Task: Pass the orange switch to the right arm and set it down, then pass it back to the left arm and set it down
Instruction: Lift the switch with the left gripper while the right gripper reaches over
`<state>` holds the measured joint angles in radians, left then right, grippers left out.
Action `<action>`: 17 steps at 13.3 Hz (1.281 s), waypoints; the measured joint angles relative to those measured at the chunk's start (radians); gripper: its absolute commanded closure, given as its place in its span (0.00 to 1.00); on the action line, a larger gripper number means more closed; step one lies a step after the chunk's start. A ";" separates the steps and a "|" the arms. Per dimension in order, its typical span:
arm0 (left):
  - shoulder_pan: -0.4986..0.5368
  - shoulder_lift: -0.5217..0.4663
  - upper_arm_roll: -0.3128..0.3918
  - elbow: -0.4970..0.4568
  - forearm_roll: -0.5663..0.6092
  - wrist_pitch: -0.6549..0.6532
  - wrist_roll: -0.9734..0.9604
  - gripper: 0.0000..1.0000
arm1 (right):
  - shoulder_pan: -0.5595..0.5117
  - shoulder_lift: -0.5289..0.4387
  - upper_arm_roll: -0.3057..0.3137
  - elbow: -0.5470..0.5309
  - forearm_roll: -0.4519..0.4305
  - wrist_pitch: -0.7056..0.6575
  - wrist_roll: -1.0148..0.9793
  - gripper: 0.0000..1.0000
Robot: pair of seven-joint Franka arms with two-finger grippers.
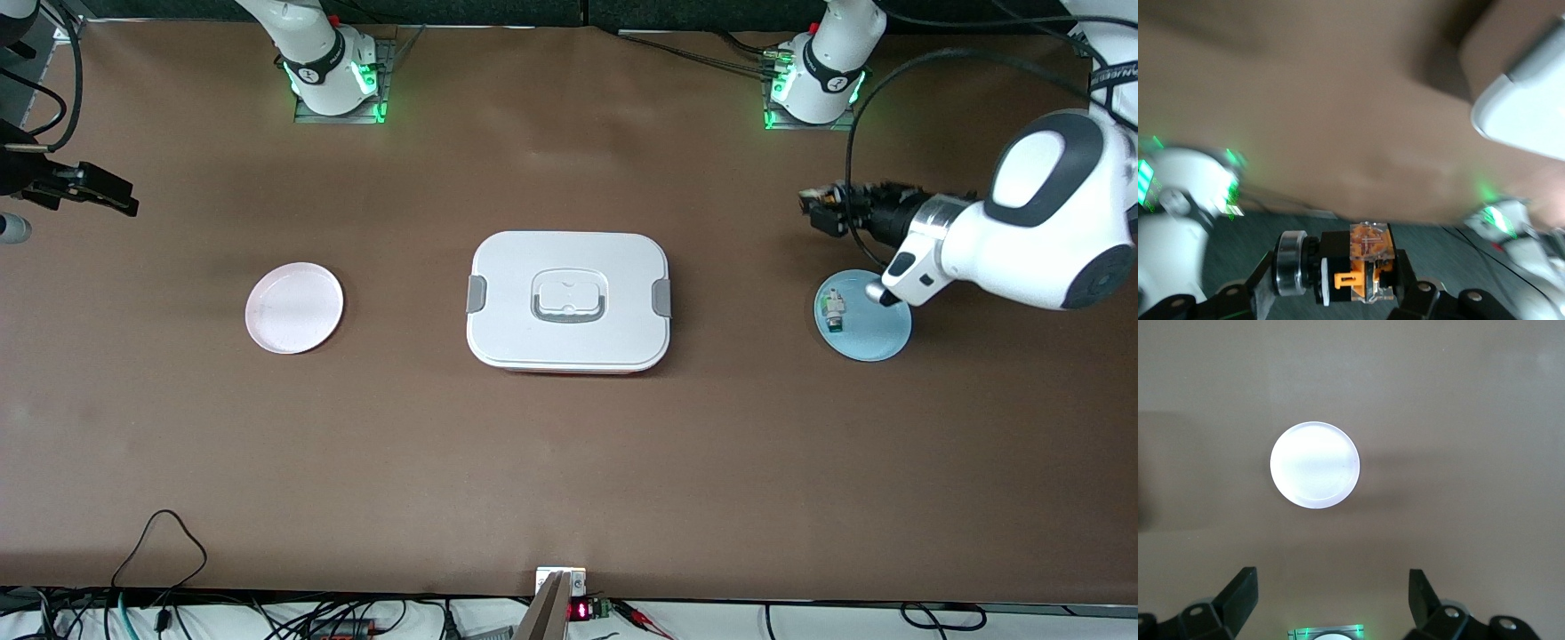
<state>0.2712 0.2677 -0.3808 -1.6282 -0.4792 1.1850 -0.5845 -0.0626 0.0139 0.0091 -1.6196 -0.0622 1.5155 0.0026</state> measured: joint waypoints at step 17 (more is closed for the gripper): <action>-0.187 0.113 -0.187 0.141 -0.867 0.501 -0.787 1.00 | -0.001 0.101 -0.010 0.008 0.732 -0.041 -0.130 0.00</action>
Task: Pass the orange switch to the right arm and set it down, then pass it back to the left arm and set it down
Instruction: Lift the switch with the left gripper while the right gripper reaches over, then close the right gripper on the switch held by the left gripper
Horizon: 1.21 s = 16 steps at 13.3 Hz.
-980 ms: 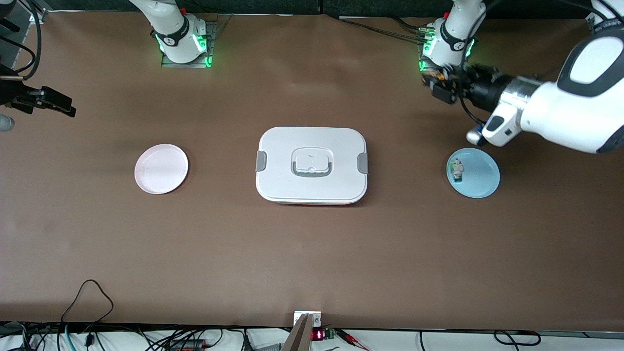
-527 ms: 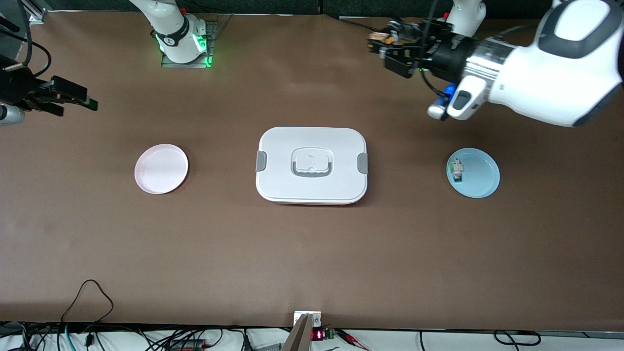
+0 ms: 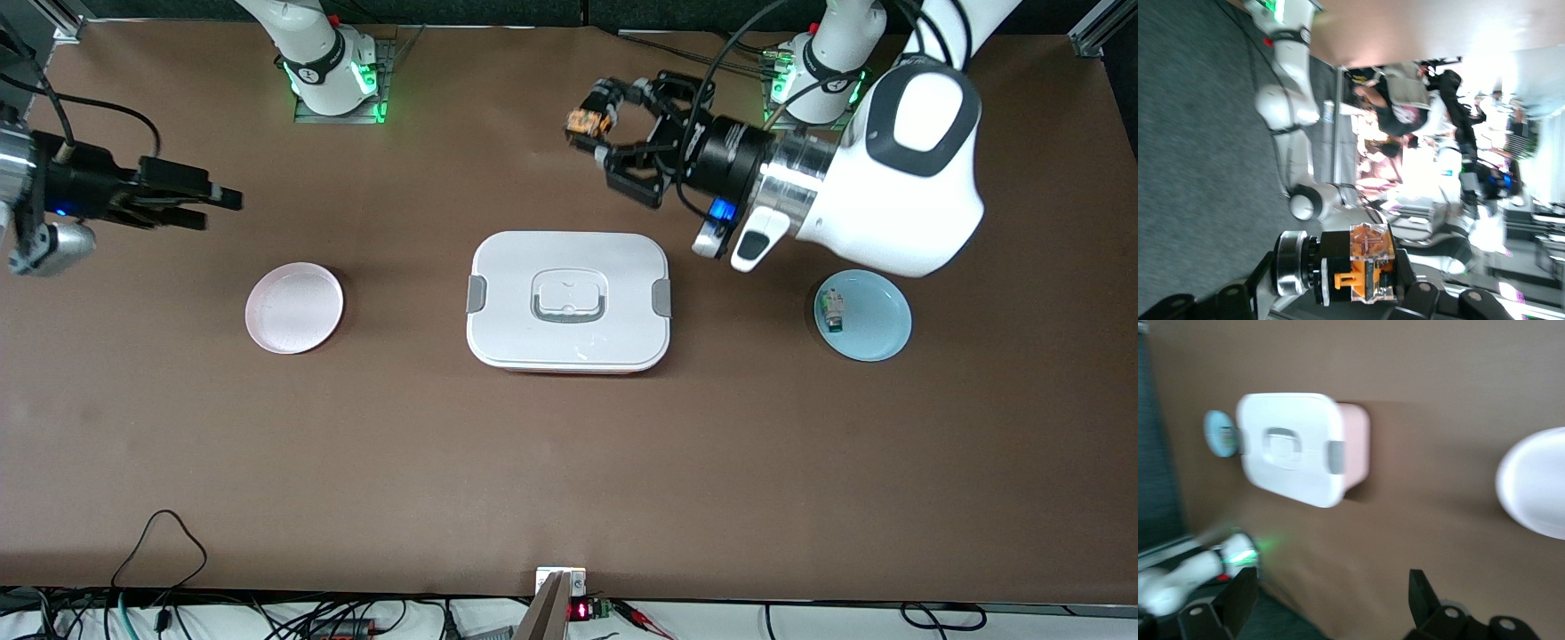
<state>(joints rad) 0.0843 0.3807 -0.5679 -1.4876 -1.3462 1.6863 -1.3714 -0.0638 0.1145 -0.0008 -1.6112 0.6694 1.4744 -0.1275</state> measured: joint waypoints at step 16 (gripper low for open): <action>-0.128 0.010 0.003 0.001 -0.067 0.281 -0.018 1.00 | 0.044 -0.006 0.244 -0.263 0.837 0.285 -0.236 0.00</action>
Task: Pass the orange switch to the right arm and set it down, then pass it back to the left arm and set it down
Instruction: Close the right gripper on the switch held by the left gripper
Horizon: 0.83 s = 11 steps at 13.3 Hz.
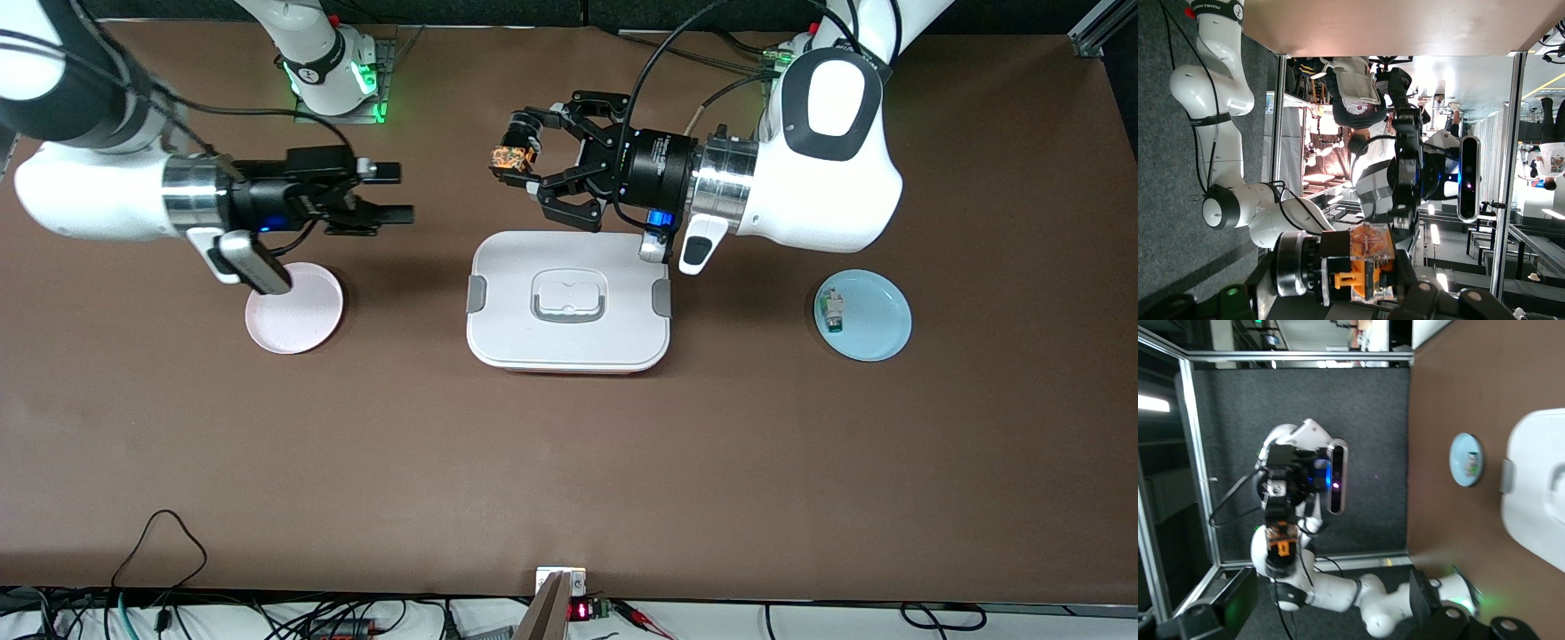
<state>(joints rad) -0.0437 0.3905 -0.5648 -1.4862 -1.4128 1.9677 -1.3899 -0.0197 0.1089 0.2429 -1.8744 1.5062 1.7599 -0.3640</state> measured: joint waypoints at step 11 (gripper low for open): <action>0.005 0.001 0.000 0.000 0.000 0.000 -0.037 1.00 | 0.132 -0.002 0.081 0.000 0.249 0.228 0.001 0.00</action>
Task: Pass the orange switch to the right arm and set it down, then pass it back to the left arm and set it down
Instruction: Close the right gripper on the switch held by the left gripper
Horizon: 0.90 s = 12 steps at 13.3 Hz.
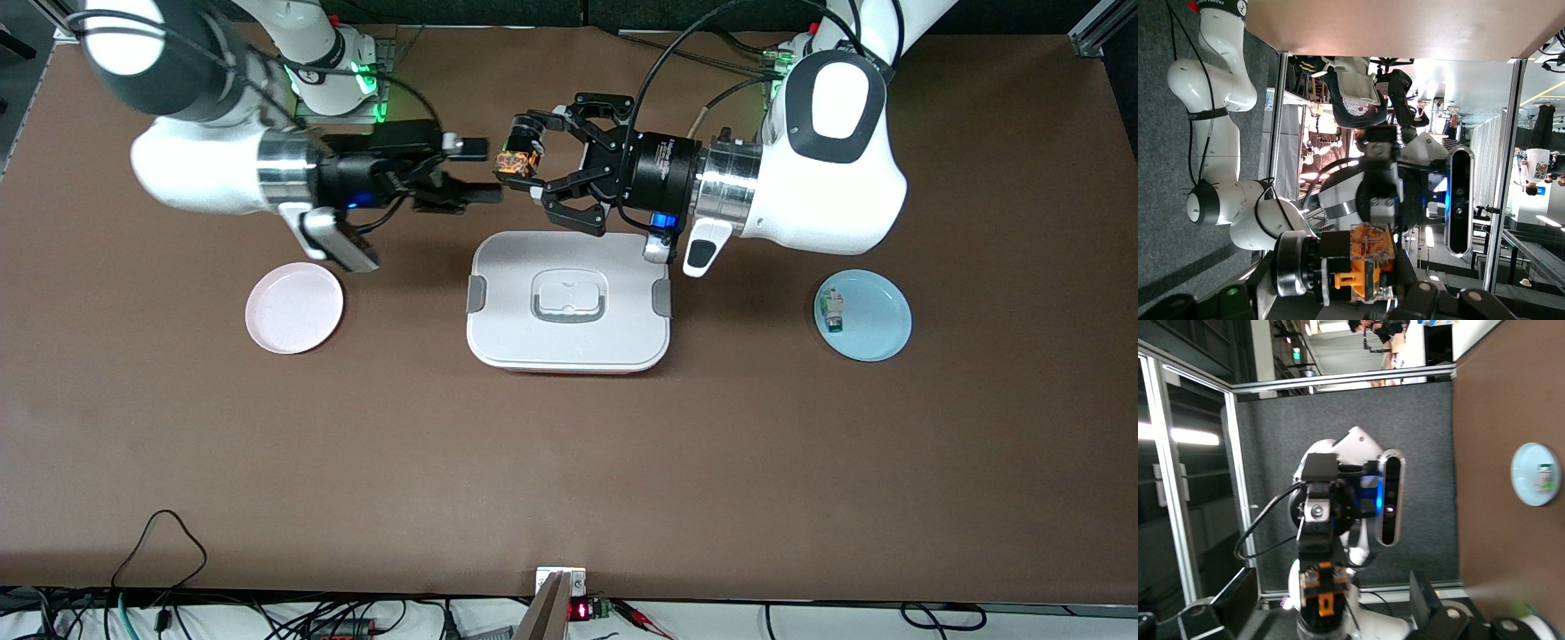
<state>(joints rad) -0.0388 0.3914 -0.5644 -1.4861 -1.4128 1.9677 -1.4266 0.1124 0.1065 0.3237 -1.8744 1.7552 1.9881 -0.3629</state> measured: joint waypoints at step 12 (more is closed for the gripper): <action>0.002 0.014 0.002 0.002 0.000 0.000 -0.017 1.00 | 0.005 -0.009 0.037 0.000 0.029 0.062 0.001 0.44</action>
<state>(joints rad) -0.0365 0.4057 -0.5624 -1.4845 -1.4128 1.9677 -1.4436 0.1176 0.0971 0.3603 -1.8744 1.7838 2.0498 -0.3624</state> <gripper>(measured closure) 0.282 0.216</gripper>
